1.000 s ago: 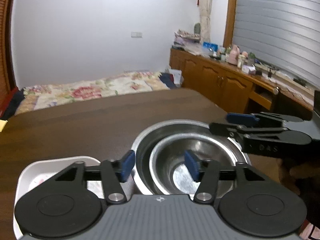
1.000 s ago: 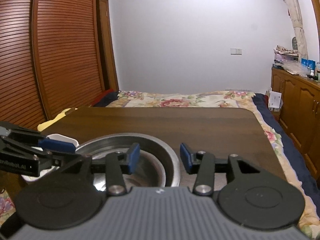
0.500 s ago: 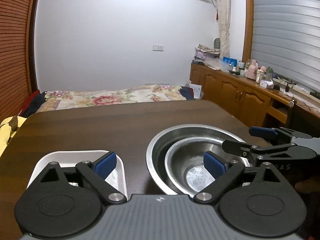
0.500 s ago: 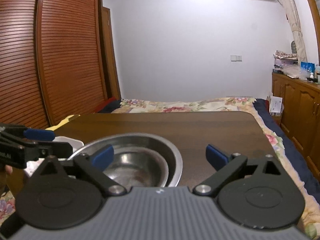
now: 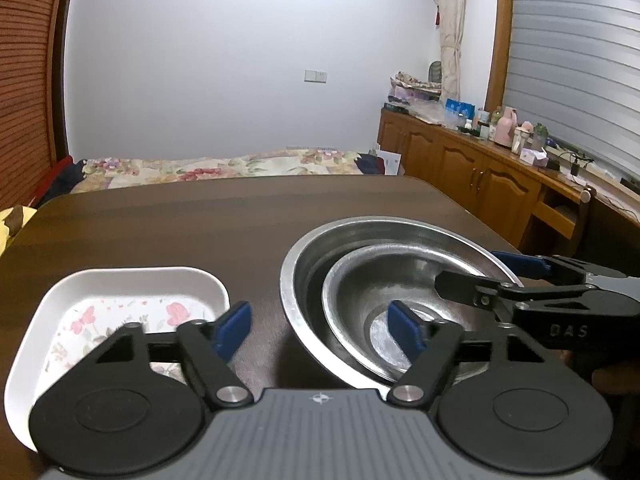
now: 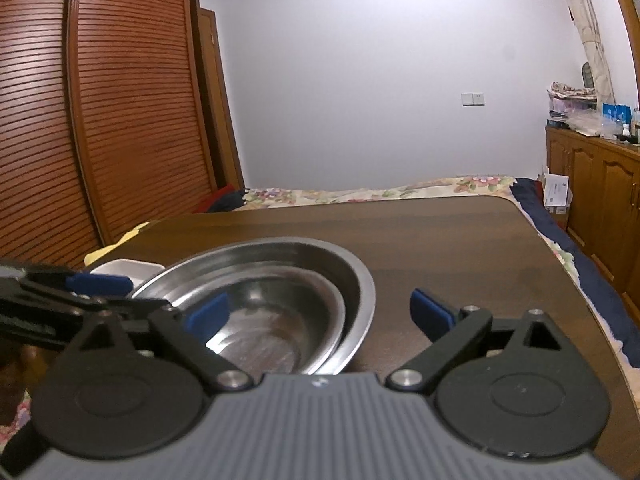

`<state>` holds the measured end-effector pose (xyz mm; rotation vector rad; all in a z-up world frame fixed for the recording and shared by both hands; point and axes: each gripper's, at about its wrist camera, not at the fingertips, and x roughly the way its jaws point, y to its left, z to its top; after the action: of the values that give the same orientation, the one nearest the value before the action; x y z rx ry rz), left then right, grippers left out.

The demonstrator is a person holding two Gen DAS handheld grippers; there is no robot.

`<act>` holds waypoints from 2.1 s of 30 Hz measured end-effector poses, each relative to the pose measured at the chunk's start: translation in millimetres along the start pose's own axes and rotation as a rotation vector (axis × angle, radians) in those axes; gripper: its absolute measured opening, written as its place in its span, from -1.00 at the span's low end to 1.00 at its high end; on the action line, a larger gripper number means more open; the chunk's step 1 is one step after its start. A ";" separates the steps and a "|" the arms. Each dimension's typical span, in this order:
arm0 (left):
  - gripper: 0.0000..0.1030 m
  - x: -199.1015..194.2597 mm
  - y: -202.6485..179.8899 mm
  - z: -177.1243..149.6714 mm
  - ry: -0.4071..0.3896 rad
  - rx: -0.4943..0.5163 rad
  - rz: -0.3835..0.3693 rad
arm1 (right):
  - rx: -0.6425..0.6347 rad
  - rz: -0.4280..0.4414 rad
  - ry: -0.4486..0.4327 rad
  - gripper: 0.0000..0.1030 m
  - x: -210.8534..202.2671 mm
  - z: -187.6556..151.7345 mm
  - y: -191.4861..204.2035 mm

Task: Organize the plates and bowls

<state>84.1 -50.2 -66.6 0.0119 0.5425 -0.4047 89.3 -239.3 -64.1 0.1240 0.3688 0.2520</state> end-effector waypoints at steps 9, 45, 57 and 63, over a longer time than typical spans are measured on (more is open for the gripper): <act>-0.10 3.8 2.2 -3.1 0.024 -0.028 -0.005 | 0.028 -0.004 0.055 0.14 8.7 -1.8 -1.2; -0.34 -4.1 0.8 9.4 0.015 -0.019 -0.039 | 0.063 -0.028 0.039 -0.46 -2.0 2.4 5.0; -0.34 -29.6 -2.4 40.6 -0.064 0.022 -0.045 | 0.035 -0.022 -0.018 -0.46 -15.8 30.2 8.4; -0.34 -37.2 -1.4 50.9 -0.083 0.027 -0.048 | 0.021 -0.022 -0.039 -0.46 -18.6 40.6 10.3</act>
<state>79.9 -43.6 -4.0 0.0085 0.4564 -0.4576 85.2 -237.4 -18.4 0.1452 0.3344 0.2233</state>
